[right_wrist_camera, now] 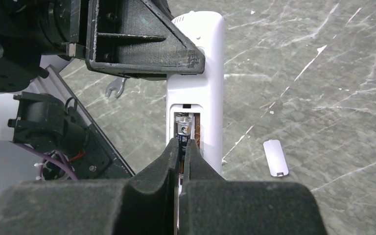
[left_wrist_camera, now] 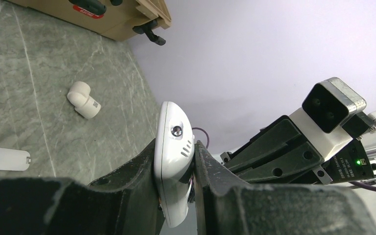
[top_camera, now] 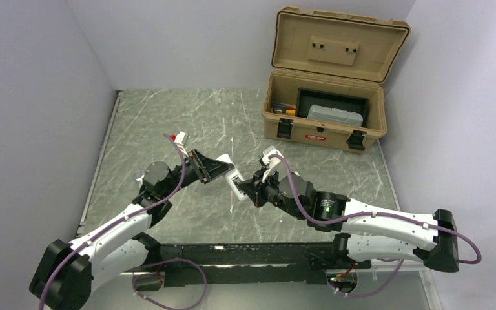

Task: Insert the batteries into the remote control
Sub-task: Load the battery into the remote control.

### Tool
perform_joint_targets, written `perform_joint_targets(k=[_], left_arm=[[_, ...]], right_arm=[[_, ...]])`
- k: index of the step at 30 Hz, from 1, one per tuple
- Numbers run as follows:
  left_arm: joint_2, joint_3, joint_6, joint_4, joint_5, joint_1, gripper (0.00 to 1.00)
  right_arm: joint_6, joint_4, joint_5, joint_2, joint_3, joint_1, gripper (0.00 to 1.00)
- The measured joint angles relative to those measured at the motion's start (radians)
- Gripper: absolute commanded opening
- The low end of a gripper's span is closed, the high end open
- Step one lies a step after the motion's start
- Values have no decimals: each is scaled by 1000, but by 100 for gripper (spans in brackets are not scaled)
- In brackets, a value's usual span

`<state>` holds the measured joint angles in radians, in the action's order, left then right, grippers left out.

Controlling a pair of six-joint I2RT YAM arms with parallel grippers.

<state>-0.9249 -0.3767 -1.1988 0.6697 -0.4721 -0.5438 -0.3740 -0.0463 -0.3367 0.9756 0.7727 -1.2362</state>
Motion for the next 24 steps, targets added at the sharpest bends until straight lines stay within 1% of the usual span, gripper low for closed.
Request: perform_joint_targets(k=[8, 15, 24], left_arm=[[0, 0, -17, 21, -1, 0, 0], [-8, 0, -28, 30, -2, 0, 0], [-24, 3, -52, 48, -3, 0, 0]], right_arm=[[30, 34, -41, 5, 0, -7, 0], [50, 106, -57, 6, -29, -10, 0], [91, 123, -74, 21, -33, -32, 0]])
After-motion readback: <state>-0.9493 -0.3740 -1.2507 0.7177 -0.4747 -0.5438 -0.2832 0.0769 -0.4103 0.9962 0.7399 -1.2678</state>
